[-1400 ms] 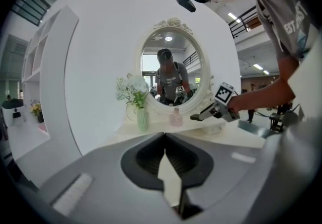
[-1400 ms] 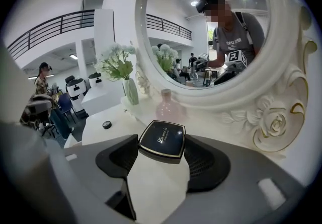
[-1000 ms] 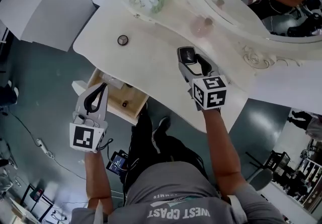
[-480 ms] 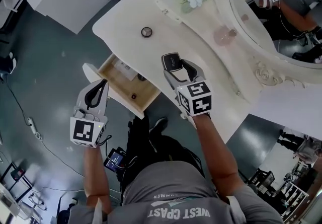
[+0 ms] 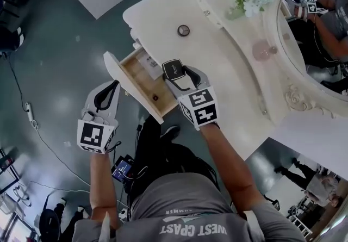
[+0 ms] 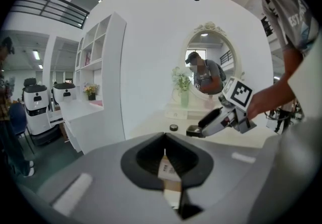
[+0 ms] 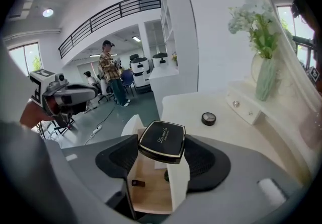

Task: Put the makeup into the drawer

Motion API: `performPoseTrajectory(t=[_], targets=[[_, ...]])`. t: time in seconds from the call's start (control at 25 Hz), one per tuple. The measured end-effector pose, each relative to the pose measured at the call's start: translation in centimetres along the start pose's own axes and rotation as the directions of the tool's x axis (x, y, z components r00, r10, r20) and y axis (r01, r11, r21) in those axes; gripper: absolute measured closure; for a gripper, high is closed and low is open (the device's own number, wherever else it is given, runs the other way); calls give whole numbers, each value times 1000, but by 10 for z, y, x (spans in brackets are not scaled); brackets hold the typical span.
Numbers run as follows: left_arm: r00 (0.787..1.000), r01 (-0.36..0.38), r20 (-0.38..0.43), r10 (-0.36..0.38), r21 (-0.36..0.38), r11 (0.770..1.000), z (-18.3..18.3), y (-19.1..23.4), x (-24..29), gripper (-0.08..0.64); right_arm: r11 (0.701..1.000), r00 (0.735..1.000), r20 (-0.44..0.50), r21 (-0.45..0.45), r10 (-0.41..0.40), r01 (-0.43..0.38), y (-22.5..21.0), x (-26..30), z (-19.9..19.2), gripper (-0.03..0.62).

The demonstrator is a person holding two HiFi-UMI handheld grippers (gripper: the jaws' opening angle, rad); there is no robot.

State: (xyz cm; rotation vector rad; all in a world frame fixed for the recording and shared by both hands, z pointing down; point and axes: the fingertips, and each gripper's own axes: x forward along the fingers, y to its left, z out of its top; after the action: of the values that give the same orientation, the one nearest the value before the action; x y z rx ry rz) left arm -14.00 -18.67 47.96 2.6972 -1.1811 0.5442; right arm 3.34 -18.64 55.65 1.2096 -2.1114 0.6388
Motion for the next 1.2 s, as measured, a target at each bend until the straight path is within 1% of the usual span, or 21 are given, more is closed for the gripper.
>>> performPoseTrajectory(t=[0.28,0.6,1.04,1.2], targets=[[998,-57,-24,56,-36,998,-23,19,-16,558,996,996,-51,-45,71,-73,34,39,-11,298],[993,-108,-47,105,-68,992,-49,40,-30,558,988,983,-145,-88,114,-128,58,82,-34,298],[990,-132,-67,126,-104,986,-77,57,-43,558,978,945,-303,-119,127,-170,74,140,-70,296],[987,-144,-85,134,-114,983,-89,62,-47,558,976,925,-359,-123,127,-182,73,157,-81,296]])
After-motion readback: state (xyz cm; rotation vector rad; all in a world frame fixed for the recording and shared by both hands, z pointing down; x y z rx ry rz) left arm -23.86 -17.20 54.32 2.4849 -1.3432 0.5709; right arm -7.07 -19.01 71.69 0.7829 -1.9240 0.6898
